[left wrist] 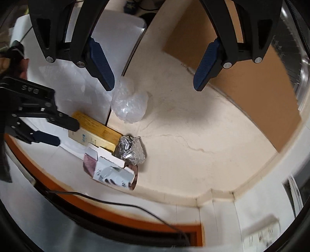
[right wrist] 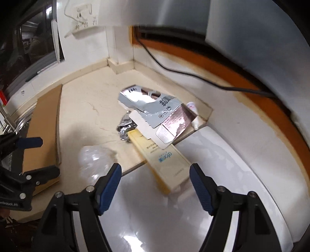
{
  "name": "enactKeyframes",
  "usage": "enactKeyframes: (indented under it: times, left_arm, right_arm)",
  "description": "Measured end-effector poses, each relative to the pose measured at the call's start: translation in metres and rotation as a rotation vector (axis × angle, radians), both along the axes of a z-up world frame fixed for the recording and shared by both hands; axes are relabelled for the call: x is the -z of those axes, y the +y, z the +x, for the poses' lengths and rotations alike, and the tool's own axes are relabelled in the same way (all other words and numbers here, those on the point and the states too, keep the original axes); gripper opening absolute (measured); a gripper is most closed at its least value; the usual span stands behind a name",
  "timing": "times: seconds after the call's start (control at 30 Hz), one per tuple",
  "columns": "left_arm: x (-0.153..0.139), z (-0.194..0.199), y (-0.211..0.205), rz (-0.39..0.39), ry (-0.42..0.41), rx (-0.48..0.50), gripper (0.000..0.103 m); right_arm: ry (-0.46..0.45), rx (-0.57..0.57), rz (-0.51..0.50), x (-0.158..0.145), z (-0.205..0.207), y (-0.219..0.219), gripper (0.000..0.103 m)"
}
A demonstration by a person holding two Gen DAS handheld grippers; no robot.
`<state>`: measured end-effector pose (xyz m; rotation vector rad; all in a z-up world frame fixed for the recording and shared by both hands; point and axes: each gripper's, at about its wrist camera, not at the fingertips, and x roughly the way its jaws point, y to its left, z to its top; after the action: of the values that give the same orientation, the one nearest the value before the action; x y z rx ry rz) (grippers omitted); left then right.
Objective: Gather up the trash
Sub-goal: 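Grasp the yellow Atomy box with the right tool while the left tool grasps the plastic bag, then carry the yellow box and clear plastic bag down over the floor bin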
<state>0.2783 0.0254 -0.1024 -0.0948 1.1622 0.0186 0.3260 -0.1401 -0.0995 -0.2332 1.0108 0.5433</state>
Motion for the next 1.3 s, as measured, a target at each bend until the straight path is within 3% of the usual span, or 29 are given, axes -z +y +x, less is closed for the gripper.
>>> enactKeyframes:
  times: [0.17,0.2,0.27,0.43,0.53,0.57,0.6,0.63,0.73,0.93,1.3]
  left_arm:
    - [0.019,0.015,0.000,-0.069,0.034,0.003,0.082]
    - [0.022,0.018,-0.001,-0.074,0.041,0.008,0.082]
    - [0.030,0.024,-0.005,-0.082,0.055,0.015,0.082]
    - [0.049,0.037,-0.015,-0.080,0.088,0.025,0.082]
    - [0.059,0.044,-0.022,-0.076,0.100,0.028,0.082]
    - [0.061,0.044,-0.024,-0.078,0.098,0.029,0.075]
    - [0.064,0.045,-0.027,-0.082,0.100,0.033,0.057]
    - [0.065,0.044,-0.028,-0.092,0.106,0.038,0.047]
    - [0.064,0.039,-0.031,-0.097,0.087,0.037,0.035]
    - [0.051,0.012,-0.039,-0.086,0.055,0.048,0.030]
    - [-0.003,-0.046,-0.042,-0.083,-0.041,0.053,0.029]
  right_arm:
    - [0.025,-0.063,-0.100,0.034,0.023,0.016,0.073]
    - [0.029,-0.069,-0.116,0.038,0.026,0.017,0.078]
    - [-0.003,-0.090,-0.159,0.046,0.028,0.020,0.078]
    - [0.095,-0.101,-0.200,0.072,0.040,0.021,0.078]
    - [0.158,-0.046,-0.112,0.073,0.043,0.010,0.073]
    - [0.158,-0.030,-0.089,0.072,0.041,0.007,0.071]
    - [0.158,-0.021,-0.070,0.071,0.038,0.004,0.068]
    - [0.169,-0.010,-0.057,0.071,0.033,0.001,0.065]
    - [0.171,0.022,-0.050,0.067,0.018,-0.006,0.062]
    - [0.221,0.106,0.103,0.056,-0.027,-0.034,0.061]
    - [0.204,0.195,0.252,0.013,-0.092,-0.052,0.061]
